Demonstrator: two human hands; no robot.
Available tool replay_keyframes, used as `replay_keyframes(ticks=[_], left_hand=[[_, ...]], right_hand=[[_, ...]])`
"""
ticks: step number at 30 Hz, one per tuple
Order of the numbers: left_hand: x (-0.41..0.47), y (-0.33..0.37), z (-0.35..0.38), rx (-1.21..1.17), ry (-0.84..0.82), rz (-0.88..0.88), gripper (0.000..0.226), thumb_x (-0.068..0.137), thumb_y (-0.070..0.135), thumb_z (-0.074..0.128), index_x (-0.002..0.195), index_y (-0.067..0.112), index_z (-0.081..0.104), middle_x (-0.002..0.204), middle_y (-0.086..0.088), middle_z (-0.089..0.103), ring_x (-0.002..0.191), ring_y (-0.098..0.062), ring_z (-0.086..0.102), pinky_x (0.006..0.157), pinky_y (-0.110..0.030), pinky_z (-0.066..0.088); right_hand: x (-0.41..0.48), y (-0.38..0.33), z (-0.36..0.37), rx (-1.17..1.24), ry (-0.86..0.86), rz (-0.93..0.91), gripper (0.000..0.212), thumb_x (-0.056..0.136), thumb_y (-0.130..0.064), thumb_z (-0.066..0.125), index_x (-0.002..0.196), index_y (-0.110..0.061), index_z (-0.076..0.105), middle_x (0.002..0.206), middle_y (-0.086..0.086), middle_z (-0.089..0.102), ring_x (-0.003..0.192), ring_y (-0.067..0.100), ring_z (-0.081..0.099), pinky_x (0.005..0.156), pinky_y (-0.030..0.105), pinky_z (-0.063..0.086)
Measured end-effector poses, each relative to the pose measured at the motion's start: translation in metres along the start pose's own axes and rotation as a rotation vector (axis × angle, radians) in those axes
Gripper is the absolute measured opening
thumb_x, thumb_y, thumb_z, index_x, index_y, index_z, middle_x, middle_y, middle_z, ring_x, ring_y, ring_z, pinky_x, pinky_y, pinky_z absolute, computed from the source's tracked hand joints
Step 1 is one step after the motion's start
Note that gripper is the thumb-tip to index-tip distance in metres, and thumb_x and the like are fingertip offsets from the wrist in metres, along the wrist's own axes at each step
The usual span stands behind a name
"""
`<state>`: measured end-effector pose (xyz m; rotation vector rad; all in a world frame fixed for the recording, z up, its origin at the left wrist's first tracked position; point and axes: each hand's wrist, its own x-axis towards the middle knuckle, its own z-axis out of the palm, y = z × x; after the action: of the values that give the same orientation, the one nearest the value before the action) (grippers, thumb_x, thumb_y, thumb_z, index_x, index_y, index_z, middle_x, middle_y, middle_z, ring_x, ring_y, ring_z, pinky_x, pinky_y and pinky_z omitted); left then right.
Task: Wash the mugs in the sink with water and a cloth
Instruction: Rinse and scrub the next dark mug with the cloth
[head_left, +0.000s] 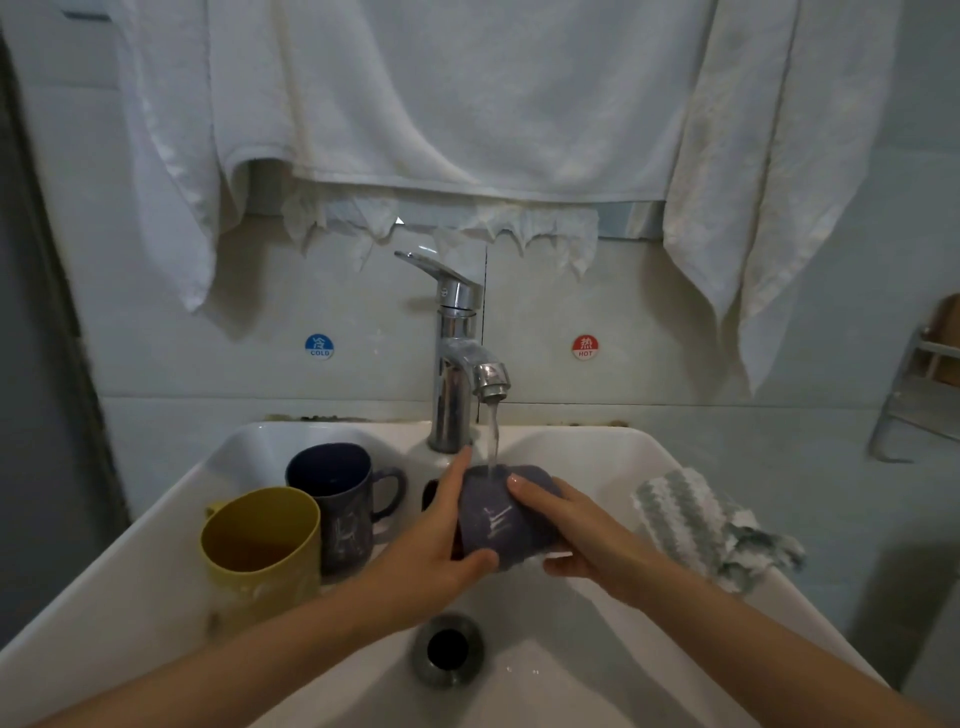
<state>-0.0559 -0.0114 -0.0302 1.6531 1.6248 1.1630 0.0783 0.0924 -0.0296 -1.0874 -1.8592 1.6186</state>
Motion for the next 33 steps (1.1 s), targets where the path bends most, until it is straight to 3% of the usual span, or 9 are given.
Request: replay_keyframes(ticks=[2,5,8,10,14,17,23,27,33], left_hand=[[0.0,-0.002,0.002,-0.019,0.051,-0.037,0.095,0.086,0.007,0.062,0.144,0.038,-0.007,0.152,0.001,0.024,0.132,-0.015,0.039,0.101,-0.026,0.044],[-0.001,-0.002,0.003,-0.089,0.059,-0.089,0.091,0.085,0.003,0.061,0.143,0.038,0.0,0.146,0.004,0.031,0.129,-0.015,0.042,0.096,-0.025,0.046],[0.0,0.001,0.002,-0.123,0.07,-0.063,0.077,0.086,-0.002,0.058,0.137,0.034,0.014,0.133,0.011,0.04,0.109,0.0,0.052,0.083,-0.007,0.046],[0.002,0.001,-0.001,-0.146,0.122,-0.075,0.066,0.086,-0.008,0.053,0.139,0.016,0.023,0.138,-0.002,0.043,0.112,-0.004,0.05,0.089,-0.003,0.041],[-0.001,-0.005,0.0,-0.197,0.127,-0.1,0.079,0.084,0.002,0.062,0.14,0.037,0.018,0.141,0.007,0.041,0.13,-0.016,0.042,0.1,-0.034,0.046],[-0.003,-0.005,0.003,-0.186,0.132,-0.117,0.09,0.084,0.002,0.062,0.146,0.034,0.005,0.148,0.001,0.031,0.132,-0.019,0.04,0.105,-0.038,0.041],[-0.002,-0.005,0.003,-0.313,0.104,-0.168,0.061,0.085,-0.001,0.058,0.127,0.033,0.032,0.125,0.01,0.047,0.122,-0.014,0.049,0.093,-0.023,0.046],[0.0,-0.015,-0.001,-0.277,0.132,-0.192,0.086,0.082,0.002,0.064,0.145,0.032,0.015,0.141,0.0,0.043,0.125,-0.02,0.049,0.102,-0.043,0.044],[0.001,-0.017,-0.005,-0.262,0.145,-0.191,0.082,0.084,0.008,0.063,0.145,0.031,0.014,0.146,-0.001,0.036,0.132,-0.021,0.04,0.105,-0.038,0.041]], right_hand=[[0.002,0.001,0.001,-0.248,0.089,-0.126,0.052,0.089,-0.052,0.05,0.134,-0.028,0.038,0.134,0.001,0.051,0.114,0.019,0.054,0.089,0.032,0.051],[-0.003,-0.001,0.002,-0.783,0.269,-0.487,0.047,0.1,-0.037,0.034,0.144,-0.021,0.031,0.146,0.0,0.039,0.133,0.016,0.036,0.112,0.024,0.023],[-0.018,-0.007,0.024,-0.96,0.115,-0.757,0.056,0.09,-0.03,0.024,0.143,-0.015,0.036,0.148,0.001,0.037,0.136,0.015,0.03,0.116,0.025,0.013],[-0.024,-0.004,0.037,-1.008,0.016,-0.78,0.056,0.094,-0.028,0.026,0.149,-0.018,0.02,0.156,-0.005,0.019,0.143,0.009,0.015,0.117,0.022,0.002],[-0.017,-0.004,0.021,-1.085,0.091,-0.731,0.063,0.091,-0.03,0.031,0.15,-0.022,0.012,0.157,-0.005,0.016,0.143,0.009,0.013,0.114,0.02,0.002],[-0.014,-0.006,0.007,-1.08,0.221,-0.561,0.066,0.091,-0.023,0.042,0.15,-0.02,0.012,0.157,-0.003,0.015,0.142,0.012,0.015,0.112,0.017,0.001],[-0.029,-0.003,0.033,-1.073,-0.076,-0.756,0.073,0.084,-0.02,0.046,0.15,-0.021,0.015,0.156,-0.005,0.017,0.142,0.012,0.015,0.117,0.025,0.013],[-0.016,-0.005,0.002,-1.091,0.12,-0.616,0.073,0.082,-0.026,0.058,0.145,-0.02,0.023,0.147,-0.001,0.034,0.131,0.017,0.036,0.107,0.025,0.03],[-0.028,-0.007,0.019,-1.193,-0.07,-0.725,0.089,0.083,-0.028,0.06,0.151,-0.021,0.003,0.157,-0.006,0.007,0.143,0.012,0.007,0.11,0.011,-0.002]])
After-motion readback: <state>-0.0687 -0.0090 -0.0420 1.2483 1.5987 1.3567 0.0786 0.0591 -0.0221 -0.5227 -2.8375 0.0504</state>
